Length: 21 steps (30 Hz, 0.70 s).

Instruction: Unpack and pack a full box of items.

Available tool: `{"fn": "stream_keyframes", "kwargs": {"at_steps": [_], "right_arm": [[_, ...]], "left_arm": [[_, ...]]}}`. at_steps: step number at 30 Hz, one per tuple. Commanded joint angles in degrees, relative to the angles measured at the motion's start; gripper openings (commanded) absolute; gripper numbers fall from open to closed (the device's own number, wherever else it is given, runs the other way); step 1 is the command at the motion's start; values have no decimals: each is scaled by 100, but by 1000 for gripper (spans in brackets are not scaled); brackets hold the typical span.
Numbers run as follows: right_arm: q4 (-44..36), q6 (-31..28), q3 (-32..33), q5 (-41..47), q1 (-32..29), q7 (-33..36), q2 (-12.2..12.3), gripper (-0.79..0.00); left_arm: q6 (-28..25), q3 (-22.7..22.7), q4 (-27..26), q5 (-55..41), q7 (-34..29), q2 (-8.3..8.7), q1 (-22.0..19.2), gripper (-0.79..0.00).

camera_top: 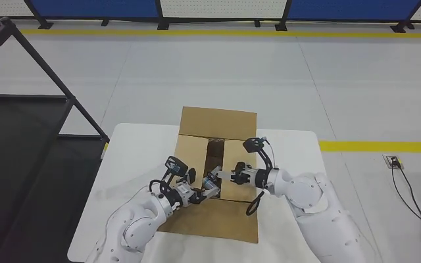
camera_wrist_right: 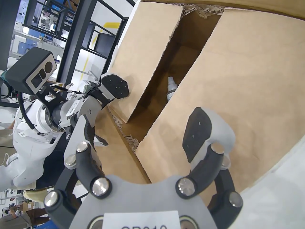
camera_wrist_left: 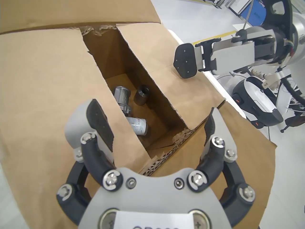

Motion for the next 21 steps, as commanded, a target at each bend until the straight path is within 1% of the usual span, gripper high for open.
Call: {"fn": "stream_keyframes", "kwargs": {"at_steps": [1, 6, 7, 8, 9, 13, 16, 18, 21], "right_arm": [[-15, 7, -4, 1, -5, -9, 10, 0], [-29, 2, 43, 112, -4, -108, 35, 0], [-17, 95, 81, 84, -3, -204, 41, 0], [-32, 249, 95, 18, 1, -361, 42, 0], [-41, 257, 83, 68, -1, -378, 40, 0], [48, 137, 208, 351, 61, -473, 58, 0], [183, 6, 331, 572, 143, -489, 80, 0], [320, -35, 384, 561, 246, -486, 98, 0], [655, 33, 369, 623, 485, -619, 90, 0]], "left_arm": [[19, 7, -40, 28, 19, 3, 2, 0], [-137, -145, -356, 26, 262, 42, 179, 0], [-169, -194, -430, 28, 303, 54, 235, 0], [-234, -269, -533, 15, 325, 72, 305, 0], [-256, -319, -582, 7, 354, 81, 342, 0], [-451, -660, -909, -101, 541, 142, 598, 0], [-835, -993, -1185, -357, 645, 204, 886, 0], [-1285, -1268, -1365, -215, 524, 274, 1080, 0], [-1716, -1690, -1452, -422, 465, 354, 1436, 0]]}}
